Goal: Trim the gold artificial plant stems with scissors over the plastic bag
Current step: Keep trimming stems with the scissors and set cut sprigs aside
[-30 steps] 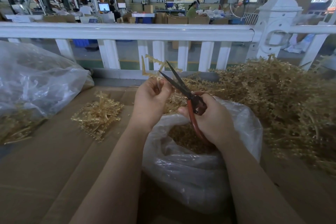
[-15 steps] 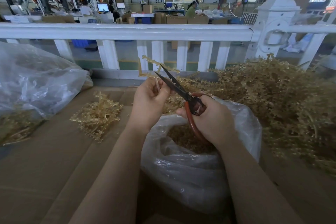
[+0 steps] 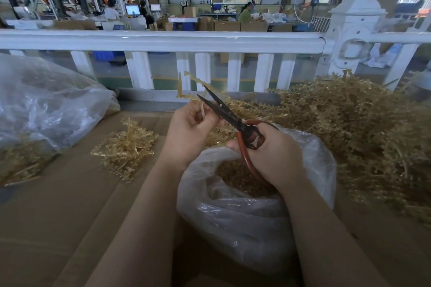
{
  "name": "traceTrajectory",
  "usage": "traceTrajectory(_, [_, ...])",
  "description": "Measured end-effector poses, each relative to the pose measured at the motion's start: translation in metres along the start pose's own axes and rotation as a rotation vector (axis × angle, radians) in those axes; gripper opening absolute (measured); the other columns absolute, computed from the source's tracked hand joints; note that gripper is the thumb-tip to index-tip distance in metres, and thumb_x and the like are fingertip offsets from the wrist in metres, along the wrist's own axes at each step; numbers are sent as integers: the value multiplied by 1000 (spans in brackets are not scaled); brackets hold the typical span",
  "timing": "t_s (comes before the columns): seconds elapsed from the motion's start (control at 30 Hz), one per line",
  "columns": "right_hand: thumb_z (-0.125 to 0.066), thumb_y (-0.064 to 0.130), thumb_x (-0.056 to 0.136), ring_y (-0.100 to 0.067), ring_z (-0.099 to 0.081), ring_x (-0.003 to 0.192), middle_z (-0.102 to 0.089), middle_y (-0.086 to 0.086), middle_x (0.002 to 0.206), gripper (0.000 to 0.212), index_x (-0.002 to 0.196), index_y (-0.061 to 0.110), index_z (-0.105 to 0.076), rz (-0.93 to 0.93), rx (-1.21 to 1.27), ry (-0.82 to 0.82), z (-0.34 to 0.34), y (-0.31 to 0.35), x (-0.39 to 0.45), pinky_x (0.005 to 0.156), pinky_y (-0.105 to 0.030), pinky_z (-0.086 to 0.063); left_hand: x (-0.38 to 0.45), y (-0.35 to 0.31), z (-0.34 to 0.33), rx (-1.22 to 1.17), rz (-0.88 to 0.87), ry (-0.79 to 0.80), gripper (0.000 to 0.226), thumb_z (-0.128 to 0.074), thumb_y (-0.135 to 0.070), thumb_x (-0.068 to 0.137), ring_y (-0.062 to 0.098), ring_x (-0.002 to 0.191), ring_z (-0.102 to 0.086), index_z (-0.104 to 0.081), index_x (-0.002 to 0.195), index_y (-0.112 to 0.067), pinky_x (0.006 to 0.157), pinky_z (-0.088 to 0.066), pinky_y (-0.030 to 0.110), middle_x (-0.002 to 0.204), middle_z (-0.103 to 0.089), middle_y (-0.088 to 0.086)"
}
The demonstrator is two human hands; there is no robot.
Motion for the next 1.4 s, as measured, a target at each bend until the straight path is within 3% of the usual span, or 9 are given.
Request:
traceTrajectory(0.07, [-62, 85, 66, 2, -60, 81, -66, 22, 83, 60, 98, 35, -67, 7, 2, -7, 1, 1, -1, 65, -10, -40, 0, -1, 0, 11, -6, 16, 11, -63, -11, 95, 1, 70, -66, -70, 92, -3, 68, -48, 11, 76, -72, 9])
traceTrajectory(0.23, [-60, 87, 65, 7, -58, 77, -65, 22, 81, 61, 98, 35, -68, 23, -15, 5, 2, 3, -1, 61, -10, -39, 0, -1, 3, 35, 4, 63, 14, -61, -8, 97, -3, 66, -63, -69, 85, -12, 64, -46, 8, 67, -70, -11])
traceTrajectory(0.4, [-62, 85, 67, 9, -56, 78, -65, 24, 82, 58, 98, 37, -67, 19, -20, 22, 1, 3, 0, 61, -11, -38, 1, 2, 4, 77, 8, 78, 14, -62, -9, 96, 11, 70, -59, -67, 86, -1, 72, -48, 25, 71, -64, 7])
traceTrajectory(0.57, [-61, 85, 66, 9, -56, 77, -65, 23, 80, 58, 95, 36, -67, 16, -27, 21, 2, 2, 0, 61, -12, -39, 0, 0, 4, 74, 31, 97, 17, -61, -12, 96, 0, 65, -57, -66, 80, -12, 68, -45, 12, 64, -62, -13])
traceTrajectory(0.67, [-60, 86, 64, 8, -56, 77, -65, 22, 78, 59, 91, 34, -67, -3, -4, 7, 2, 1, 0, 61, -12, -39, 1, 1, 2, 10, 67, 108, 13, -61, -14, 96, -1, 71, -62, -68, 86, -10, 71, -46, 10, 72, -68, -10])
traceTrajectory(0.8, [-61, 86, 63, 7, -56, 77, -64, 25, 79, 59, 93, 36, -68, -17, 5, 17, 2, 0, 1, 62, -12, -38, 2, 4, 3, -76, 90, 55, 13, -57, -9, 98, 3, 76, -64, -67, 101, -2, 78, -48, 19, 79, -71, -7])
traceTrajectory(1.13, [-61, 86, 66, 8, -56, 74, -63, 24, 75, 55, 90, 36, -67, 10, -25, 24, 3, 1, 0, 60, -15, -40, 2, 1, 7, -115, 17, 38, 18, -54, 1, 97, 5, 72, -67, -67, 90, -9, 72, -50, 15, 72, -70, -9])
traceTrajectory(1.23, [-61, 86, 67, 12, -51, 74, -61, 27, 76, 53, 93, 41, -64, 36, -50, 6, 5, 3, -1, 61, -11, -37, 2, 1, 7, -105, 24, 43, 18, -52, 6, 96, 10, 78, -68, -66, 94, -5, 74, -52, 19, 85, -71, 2])
traceTrajectory(1.4, [-60, 84, 68, 7, -54, 76, -60, 25, 76, 52, 91, 38, -63, 54, -54, -6, 7, 4, -2, 61, -12, -38, 2, 3, 5, -15, 23, 97, 10, -55, 6, 94, 17, 75, -65, -66, 96, 7, 77, -53, 28, 84, -66, 26])
Point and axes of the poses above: each hand's wrist, its own x-axis towards the middle knuckle, its own z-axis out of the back of the hand, y = z × x, the point moved 1 cm from there along x, towards the middle knuckle
